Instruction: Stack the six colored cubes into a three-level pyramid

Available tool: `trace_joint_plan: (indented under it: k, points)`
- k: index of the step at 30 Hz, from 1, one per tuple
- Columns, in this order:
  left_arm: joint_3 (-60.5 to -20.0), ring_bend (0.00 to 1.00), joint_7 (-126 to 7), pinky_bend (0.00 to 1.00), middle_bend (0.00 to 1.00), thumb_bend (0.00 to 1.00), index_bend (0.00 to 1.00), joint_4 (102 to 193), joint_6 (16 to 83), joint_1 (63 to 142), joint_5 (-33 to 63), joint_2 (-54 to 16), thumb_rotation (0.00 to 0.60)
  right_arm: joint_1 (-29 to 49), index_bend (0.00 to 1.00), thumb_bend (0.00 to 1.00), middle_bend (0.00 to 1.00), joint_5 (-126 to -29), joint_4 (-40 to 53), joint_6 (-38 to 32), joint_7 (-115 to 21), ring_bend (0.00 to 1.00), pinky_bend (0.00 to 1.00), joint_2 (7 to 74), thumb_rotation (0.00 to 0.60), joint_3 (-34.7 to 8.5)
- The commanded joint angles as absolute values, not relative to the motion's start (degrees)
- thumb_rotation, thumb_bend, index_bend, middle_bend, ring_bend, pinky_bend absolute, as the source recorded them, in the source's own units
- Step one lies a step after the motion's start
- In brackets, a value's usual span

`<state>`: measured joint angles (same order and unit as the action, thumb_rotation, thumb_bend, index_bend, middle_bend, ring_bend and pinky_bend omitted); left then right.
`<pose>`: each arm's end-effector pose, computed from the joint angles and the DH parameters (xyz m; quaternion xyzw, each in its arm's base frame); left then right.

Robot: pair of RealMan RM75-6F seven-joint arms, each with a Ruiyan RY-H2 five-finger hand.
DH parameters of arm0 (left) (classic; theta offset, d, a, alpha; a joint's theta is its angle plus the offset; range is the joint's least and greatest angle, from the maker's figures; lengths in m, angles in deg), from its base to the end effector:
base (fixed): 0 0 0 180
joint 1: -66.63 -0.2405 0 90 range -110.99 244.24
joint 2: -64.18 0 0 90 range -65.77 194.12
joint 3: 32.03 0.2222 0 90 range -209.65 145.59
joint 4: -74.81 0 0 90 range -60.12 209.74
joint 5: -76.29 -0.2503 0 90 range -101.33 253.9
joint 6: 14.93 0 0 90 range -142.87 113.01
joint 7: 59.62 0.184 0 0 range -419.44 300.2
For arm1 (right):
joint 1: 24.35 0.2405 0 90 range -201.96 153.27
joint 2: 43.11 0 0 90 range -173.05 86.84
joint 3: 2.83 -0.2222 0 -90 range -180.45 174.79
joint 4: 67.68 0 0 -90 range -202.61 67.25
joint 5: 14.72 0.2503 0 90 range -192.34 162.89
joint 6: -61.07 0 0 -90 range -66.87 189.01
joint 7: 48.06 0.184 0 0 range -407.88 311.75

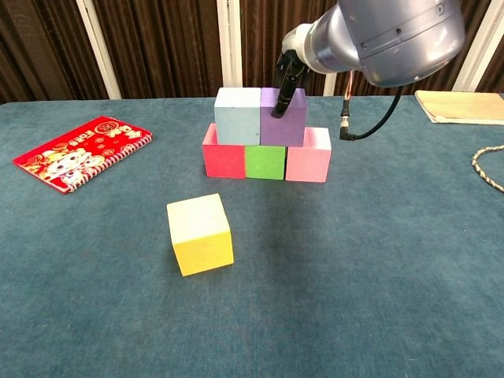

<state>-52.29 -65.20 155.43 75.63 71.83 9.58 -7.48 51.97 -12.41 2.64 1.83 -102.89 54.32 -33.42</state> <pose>-0.3447 0.2717 0.1935 -0.3647 -0.3492 -0.4638 0.7280 0.0217 -0.4708 -0.0571 0.6320 -0.5048 0.2854 0.5141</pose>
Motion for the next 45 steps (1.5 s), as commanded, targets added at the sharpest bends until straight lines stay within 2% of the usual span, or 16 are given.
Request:
trace_joint_plan:
  k: [1, 12, 25, 32, 45]
  points:
    - [-52.34, 0.01, -65.28, 0.00, 0.10, 0.32, 0.16, 155.43, 75.69, 71.79, 9.61, -7.45, 0.600, 51.98, 0.39, 0.39, 0.45, -11.92, 2.72, 1.93, -103.26, 0.29, 0.00, 54.26, 0.600, -33.48]
    - [-52.34, 0.01, -65.33, 0.00, 0.10, 0.32, 0.16, 155.36, 75.71, 71.78, 9.57, -7.45, 0.600, 52.09, 0.39, 0.39, 0.44, -11.20, 2.77, 1.97, -103.99, 0.28, 0.00, 54.27, 0.600, -33.69]
    - [-52.29, 0.01, -65.26, 0.00, 0.10, 0.32, 0.16, 155.32, 75.68, 71.80, 9.51, -7.52, 0.600, 52.24, 0.37, 0.28, 0.41, -10.48, 3.09, 2.02, -104.91, 0.26, 0.00, 54.03, 0.600, -33.87]
    - [-52.31, 0.01, -65.29, 0.00, 0.10, 0.32, 0.16, 155.46, 75.64, 71.76, 9.61, -7.45, 0.600, 52.53, 0.35, 0.17, 0.40, -9.52, 3.80, 1.94, -105.86, 0.26, 0.00, 53.57, 0.600, -34.15]
    - [-52.30, 0.01, -65.15, 0.00, 0.10, 0.32, 0.16, 155.45, 75.60, 71.77, 9.62, -7.44, 0.600, 52.57, 0.34, 0.13, 0.40, -9.76, 3.60, 1.70, -105.40, 0.25, 0.00, 53.66, 0.600, -34.33]
